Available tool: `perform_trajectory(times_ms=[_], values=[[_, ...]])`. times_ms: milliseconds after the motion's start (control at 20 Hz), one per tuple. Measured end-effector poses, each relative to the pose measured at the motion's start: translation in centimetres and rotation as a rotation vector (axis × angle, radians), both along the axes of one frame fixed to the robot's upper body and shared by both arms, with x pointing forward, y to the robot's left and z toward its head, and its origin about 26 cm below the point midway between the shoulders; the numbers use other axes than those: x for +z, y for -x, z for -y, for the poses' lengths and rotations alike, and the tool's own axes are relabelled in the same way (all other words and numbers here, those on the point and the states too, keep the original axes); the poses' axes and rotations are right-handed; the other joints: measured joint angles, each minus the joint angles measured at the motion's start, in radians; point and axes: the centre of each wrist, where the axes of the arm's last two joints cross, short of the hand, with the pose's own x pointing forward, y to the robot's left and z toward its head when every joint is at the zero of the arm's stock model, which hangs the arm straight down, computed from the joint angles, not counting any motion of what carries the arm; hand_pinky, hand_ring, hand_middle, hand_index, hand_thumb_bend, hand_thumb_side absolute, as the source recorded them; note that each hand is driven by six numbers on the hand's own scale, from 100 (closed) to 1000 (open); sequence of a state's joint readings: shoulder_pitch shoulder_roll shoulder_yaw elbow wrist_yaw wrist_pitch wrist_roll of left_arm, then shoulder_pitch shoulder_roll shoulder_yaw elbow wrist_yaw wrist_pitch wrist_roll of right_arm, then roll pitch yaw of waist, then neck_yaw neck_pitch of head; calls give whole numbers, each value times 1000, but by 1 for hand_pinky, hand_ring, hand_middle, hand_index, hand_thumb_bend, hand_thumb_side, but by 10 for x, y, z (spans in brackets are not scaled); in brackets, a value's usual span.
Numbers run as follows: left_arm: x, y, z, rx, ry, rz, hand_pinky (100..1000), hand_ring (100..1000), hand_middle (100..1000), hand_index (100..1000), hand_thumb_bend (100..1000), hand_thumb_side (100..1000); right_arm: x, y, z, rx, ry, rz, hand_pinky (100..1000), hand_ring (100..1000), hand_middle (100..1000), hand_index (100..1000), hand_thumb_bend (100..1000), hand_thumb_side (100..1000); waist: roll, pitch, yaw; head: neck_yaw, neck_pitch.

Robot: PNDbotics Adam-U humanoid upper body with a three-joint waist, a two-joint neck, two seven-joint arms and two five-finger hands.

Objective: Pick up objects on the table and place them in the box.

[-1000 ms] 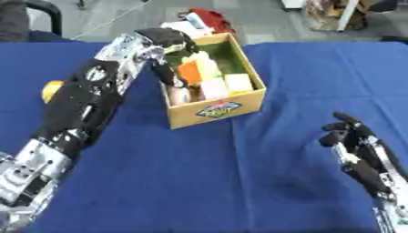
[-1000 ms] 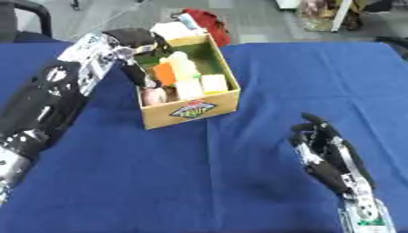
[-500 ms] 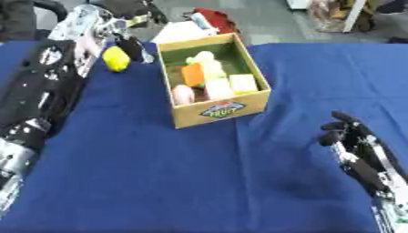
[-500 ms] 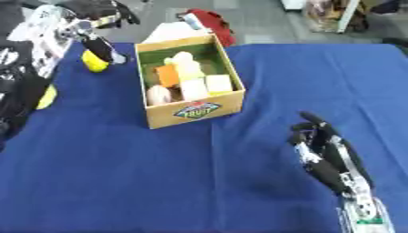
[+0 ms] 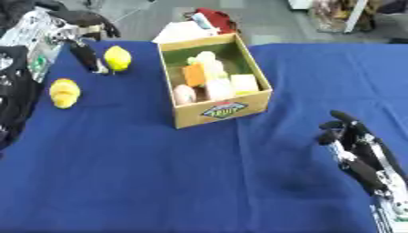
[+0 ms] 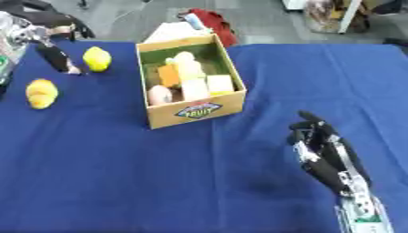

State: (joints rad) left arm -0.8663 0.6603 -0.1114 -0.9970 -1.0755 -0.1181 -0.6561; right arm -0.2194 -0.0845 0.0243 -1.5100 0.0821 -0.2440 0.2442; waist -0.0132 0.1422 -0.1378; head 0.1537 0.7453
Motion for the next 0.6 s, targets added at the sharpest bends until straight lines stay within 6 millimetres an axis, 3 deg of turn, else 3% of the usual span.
perform_trajectory(times_ms=[600], values=[[-31,0,-37,199,25,-74,763,729,791,893,502,233,-1,0,1,-3,0,-2,656,625,670,903,100,379,0,0,-4,-4,-3]])
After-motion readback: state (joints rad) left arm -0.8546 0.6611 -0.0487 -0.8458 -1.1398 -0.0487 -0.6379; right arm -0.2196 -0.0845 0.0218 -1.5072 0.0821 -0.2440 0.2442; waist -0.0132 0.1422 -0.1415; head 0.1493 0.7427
